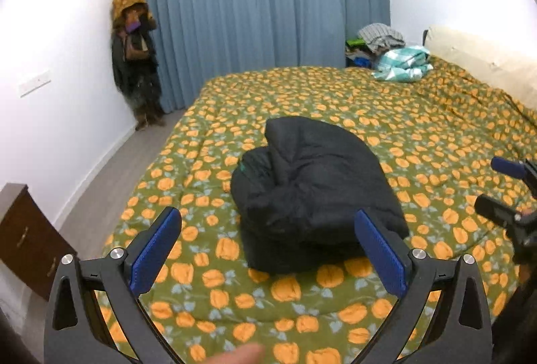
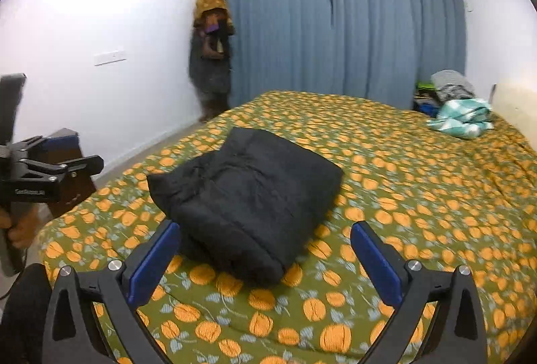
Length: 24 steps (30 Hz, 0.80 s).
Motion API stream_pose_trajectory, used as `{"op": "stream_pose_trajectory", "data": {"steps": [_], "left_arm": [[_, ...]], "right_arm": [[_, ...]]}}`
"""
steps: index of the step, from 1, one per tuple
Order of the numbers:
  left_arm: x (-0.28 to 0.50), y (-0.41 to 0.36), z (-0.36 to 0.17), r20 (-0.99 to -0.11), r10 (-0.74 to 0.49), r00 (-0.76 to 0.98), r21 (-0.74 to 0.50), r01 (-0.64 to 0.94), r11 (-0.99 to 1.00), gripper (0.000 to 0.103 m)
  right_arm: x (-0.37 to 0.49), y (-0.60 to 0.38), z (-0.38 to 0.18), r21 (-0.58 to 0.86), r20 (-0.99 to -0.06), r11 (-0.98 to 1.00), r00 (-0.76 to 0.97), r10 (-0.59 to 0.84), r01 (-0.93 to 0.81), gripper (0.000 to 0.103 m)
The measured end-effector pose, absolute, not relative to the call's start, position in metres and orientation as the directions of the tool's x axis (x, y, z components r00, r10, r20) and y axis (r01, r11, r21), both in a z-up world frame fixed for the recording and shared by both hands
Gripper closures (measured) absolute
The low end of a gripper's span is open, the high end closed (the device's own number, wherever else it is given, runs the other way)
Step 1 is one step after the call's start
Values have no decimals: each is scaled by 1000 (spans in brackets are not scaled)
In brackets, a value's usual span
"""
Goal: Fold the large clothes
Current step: 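Open the left tool and withdraw both tools from the folded jacket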
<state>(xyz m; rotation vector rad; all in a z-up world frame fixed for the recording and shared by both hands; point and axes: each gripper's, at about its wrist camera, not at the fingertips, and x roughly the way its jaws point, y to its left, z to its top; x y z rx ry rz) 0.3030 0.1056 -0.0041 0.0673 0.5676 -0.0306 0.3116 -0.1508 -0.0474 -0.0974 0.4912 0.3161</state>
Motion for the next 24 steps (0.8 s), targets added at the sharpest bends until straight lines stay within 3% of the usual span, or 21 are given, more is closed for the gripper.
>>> {"op": "stream_pose_trajectory", "data": {"steps": [7, 11, 18, 24], "left_arm": [[286, 87, 1, -523, 35, 852, 104, 23, 994, 0], [265, 88, 4, -535, 18, 845, 41, 5, 999, 0], [227, 87, -8, -608, 25, 793, 14, -21, 1000, 0], [213, 82, -6, -613, 79, 786, 84, -35, 996, 0]], "right_arm": [[281, -159, -48, 41, -464, 974, 859, 216, -223, 0], [270, -159, -45, 62, -482, 983, 857, 181, -173, 0], [230, -141, -54, 4, -545, 987, 827, 134, -158, 0], [211, -129, -58, 10, -599, 985, 788, 143, -171, 0]]}}
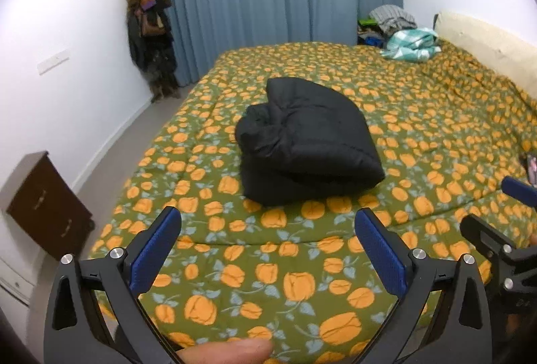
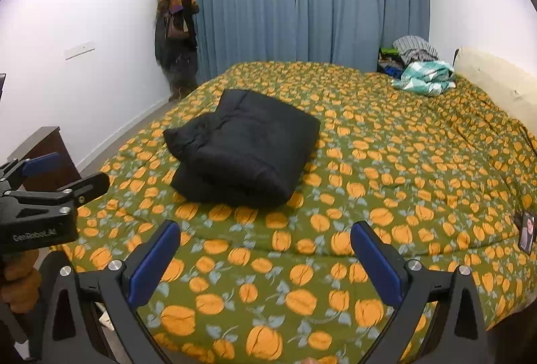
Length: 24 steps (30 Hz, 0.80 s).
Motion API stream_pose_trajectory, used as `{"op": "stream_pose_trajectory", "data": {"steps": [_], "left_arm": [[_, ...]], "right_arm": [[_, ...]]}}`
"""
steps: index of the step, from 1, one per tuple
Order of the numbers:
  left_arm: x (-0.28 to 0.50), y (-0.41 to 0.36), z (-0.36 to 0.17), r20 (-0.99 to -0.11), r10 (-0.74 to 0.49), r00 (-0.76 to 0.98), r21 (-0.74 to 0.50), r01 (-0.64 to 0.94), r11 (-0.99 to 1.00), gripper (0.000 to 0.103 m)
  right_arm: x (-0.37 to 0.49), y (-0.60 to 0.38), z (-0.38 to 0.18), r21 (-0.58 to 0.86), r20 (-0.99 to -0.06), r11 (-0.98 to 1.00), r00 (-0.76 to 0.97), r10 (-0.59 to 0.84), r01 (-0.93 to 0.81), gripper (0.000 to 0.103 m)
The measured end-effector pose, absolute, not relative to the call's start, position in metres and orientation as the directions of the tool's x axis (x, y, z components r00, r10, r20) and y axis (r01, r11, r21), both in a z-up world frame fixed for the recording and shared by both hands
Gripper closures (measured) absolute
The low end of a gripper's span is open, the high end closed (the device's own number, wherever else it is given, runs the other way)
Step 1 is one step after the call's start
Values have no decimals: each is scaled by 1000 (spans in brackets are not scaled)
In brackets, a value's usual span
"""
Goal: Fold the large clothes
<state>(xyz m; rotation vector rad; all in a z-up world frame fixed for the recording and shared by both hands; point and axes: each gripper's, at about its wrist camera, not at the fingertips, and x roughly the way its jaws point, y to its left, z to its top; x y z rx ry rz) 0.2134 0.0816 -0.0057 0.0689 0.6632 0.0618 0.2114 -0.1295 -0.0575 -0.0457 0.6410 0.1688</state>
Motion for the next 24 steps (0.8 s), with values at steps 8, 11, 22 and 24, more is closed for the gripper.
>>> {"op": "stream_pose_trajectory", "data": {"steps": [8, 11, 22, 24], "left_arm": [[214, 84, 7, -626, 94, 774, 69, -66, 995, 0], [213, 84, 8, -633, 112, 766, 85, -76, 994, 0], [208, 75, 9, -634, 109, 765, 112, -49, 992, 0], [208, 74, 10, -633, 118, 765, 120, -53, 991, 0]], "right_arm": [[214, -124, -50, 17, -624, 988, 770, 130, -153, 0], [215, -124, -43, 17, -623, 991, 773, 116, -134, 0], [214, -120, -40, -2, -646, 993, 758, 91, -121, 0], [212, -118, -38, -18, -643, 993, 761, 80, -120, 0]]}}
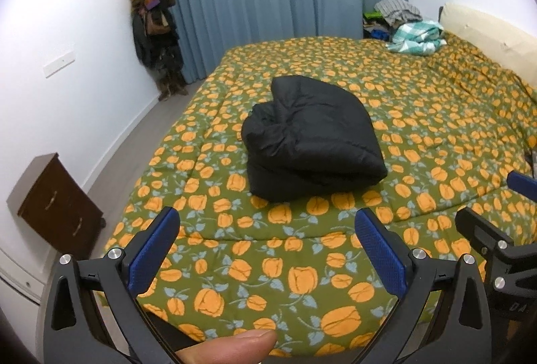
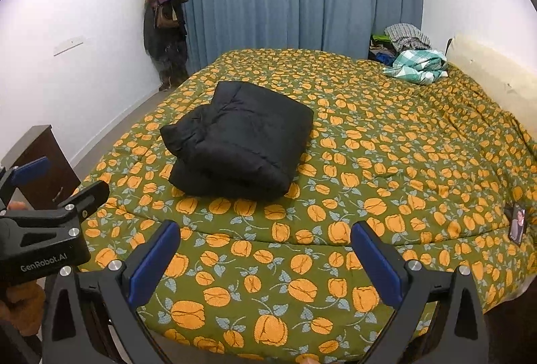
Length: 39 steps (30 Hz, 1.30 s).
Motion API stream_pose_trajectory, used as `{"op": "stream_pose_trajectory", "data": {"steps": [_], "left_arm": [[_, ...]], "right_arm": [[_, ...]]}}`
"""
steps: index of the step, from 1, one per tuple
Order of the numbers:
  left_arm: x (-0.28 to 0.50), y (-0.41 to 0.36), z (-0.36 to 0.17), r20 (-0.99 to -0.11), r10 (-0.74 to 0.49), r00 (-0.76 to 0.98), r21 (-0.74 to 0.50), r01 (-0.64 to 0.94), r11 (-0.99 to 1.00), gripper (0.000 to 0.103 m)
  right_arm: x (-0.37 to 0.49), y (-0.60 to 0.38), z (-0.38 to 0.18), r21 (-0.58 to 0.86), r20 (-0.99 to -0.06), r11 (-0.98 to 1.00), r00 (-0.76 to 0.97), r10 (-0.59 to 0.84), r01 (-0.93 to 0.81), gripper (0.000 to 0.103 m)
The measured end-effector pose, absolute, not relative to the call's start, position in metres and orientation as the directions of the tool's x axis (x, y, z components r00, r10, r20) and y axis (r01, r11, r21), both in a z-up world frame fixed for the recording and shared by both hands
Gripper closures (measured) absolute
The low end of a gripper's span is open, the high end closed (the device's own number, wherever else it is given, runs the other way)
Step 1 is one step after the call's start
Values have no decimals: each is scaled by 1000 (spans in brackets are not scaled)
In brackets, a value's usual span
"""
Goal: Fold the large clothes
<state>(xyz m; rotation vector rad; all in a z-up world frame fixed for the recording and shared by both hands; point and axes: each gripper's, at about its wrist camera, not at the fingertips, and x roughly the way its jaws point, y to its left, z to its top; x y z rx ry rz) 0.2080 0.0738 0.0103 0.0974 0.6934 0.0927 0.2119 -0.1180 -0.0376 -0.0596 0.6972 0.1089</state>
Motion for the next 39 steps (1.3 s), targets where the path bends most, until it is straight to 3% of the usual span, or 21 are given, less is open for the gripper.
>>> {"op": "stream_pose_trajectory", "data": {"steps": [39], "left_arm": [[206, 78, 17, -633, 128, 764, 105, -79, 991, 0]], "right_arm": [[203, -109, -24, -17, -655, 989, 749, 98, -145, 0]]}}
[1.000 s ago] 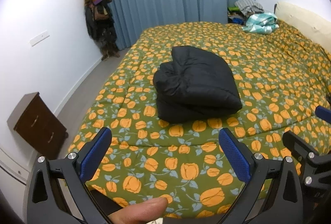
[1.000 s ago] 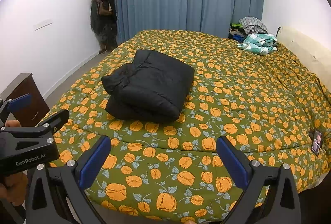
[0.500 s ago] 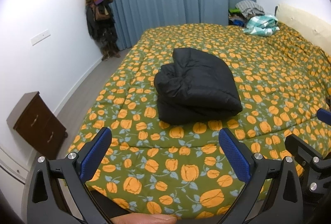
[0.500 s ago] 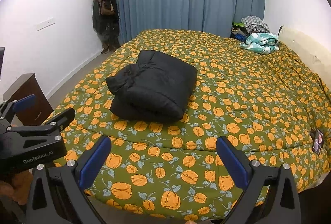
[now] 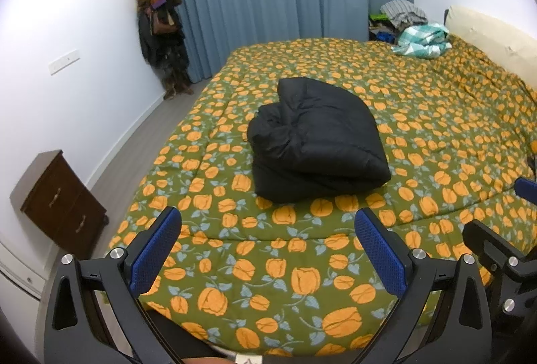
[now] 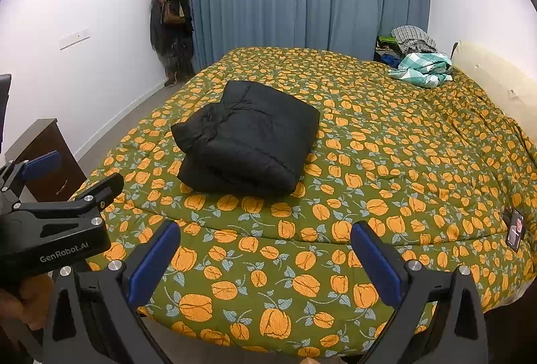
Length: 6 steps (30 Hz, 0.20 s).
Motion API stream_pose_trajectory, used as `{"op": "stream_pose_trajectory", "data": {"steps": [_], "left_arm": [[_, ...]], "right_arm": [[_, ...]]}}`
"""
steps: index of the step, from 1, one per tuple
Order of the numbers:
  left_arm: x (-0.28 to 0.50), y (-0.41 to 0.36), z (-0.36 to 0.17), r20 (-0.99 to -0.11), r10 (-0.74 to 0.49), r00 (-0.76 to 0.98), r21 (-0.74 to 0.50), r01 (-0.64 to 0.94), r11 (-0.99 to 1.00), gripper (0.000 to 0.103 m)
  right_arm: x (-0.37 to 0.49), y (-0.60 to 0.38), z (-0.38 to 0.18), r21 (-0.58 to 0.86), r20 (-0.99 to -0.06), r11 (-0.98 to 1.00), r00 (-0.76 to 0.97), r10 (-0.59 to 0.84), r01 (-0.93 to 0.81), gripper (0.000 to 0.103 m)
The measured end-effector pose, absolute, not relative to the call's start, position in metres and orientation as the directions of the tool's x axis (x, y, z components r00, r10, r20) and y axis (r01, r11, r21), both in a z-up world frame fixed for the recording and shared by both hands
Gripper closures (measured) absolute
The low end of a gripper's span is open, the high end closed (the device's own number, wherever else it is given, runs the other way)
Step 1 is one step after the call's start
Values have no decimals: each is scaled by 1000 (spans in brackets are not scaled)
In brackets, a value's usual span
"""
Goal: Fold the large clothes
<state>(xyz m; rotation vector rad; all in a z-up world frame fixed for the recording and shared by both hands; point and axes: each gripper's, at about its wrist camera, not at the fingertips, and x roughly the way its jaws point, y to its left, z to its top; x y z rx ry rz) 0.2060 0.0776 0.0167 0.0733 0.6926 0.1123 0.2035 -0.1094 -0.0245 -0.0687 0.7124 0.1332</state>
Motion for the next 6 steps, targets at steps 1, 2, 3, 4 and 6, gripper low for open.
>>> {"op": "stream_pose_trajectory", "data": {"steps": [1, 2, 3, 4, 6], "left_arm": [[207, 78, 16, -633, 128, 764, 104, -81, 991, 0], [206, 77, 17, -631, 131, 765, 103, -85, 991, 0], [206, 77, 17, -628, 133, 767, 104, -86, 991, 0], [206, 77, 17, -625, 135, 769, 106, -88, 990, 0], [205, 76, 17, -619, 139, 773, 117, -84, 990, 0]], "right_arm": [[203, -110, -24, -16, -654, 990, 750, 98, -144, 0], [203, -111, -24, -14, -653, 990, 751, 98, -142, 0], [203, -112, -24, -12, -653, 990, 751, 99, -140, 0], [204, -112, -24, -9, -652, 990, 751, 100, -140, 0], [205, -113, -24, -6, -652, 990, 752, 101, -138, 0]]}}
